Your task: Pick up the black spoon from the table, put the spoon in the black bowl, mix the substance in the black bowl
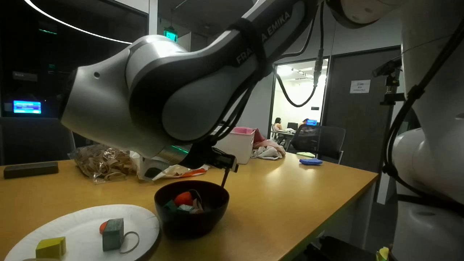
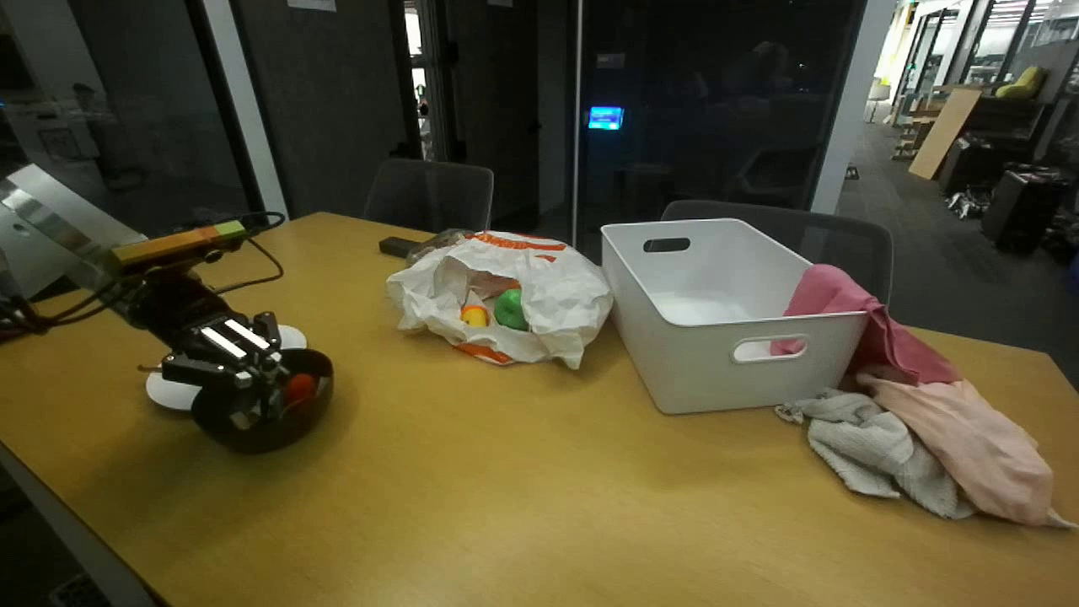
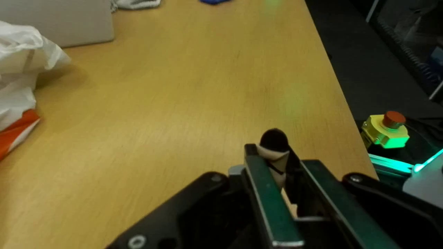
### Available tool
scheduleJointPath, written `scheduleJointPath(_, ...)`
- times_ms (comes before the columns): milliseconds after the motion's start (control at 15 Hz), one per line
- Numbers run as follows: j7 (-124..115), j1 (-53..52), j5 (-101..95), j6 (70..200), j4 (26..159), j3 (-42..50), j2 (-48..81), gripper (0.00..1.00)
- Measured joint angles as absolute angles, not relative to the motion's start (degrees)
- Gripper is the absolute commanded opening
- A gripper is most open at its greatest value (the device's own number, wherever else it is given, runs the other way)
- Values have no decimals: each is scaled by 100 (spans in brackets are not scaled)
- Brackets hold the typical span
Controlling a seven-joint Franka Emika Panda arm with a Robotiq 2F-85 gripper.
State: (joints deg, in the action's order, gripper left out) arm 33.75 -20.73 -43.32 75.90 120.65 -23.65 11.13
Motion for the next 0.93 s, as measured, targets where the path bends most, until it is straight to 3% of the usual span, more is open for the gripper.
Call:
scheduleJointPath(467,3303,-2062,-4211,8947,12088,-2367,1004,12)
scheduleJointPath(933,2920,-2069,-5488,9081,12389,-2350,913,12)
